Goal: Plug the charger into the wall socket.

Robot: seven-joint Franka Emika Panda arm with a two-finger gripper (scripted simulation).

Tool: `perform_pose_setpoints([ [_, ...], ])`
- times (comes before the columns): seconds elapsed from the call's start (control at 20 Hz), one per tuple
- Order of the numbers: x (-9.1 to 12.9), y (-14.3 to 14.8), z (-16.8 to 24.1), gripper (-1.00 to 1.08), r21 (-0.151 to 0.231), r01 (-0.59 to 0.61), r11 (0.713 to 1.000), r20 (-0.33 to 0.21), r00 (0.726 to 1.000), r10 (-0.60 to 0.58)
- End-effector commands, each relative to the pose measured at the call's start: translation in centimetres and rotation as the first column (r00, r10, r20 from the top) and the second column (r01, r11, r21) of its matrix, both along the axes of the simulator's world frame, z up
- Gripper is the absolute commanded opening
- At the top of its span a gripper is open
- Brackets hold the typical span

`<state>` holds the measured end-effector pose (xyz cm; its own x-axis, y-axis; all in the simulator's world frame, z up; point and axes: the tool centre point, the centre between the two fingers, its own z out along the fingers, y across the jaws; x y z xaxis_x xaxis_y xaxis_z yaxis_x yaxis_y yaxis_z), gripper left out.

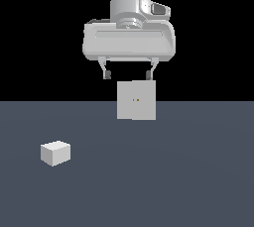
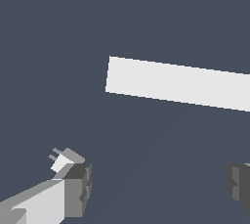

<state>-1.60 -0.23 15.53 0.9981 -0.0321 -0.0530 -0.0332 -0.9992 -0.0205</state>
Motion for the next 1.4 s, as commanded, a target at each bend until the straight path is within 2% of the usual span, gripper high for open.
perform_pose_setpoints([
  [0.0,0.0,0.0,0.0,1.0,0.0,0.0,1.0,0.0,1.0,0.0],
  [0.4,-0.1,0.8,-0.5,1.0,0.005,-0.056,0.998,0.013,0.998,0.056],
  [0.8,-0.6,3.2,-2.0,1.0,0.014,-0.219,0.976,0.054,0.975,0.218],
  [1.05,-1.4,5.4,-3.4,1.0,0.016,-0.365,0.931,0.092,0.928,0.362],
  [1.35,-2.7,7.9,-5.2,1.0,0.011,-0.533,0.846,0.14,0.838,0.527],
])
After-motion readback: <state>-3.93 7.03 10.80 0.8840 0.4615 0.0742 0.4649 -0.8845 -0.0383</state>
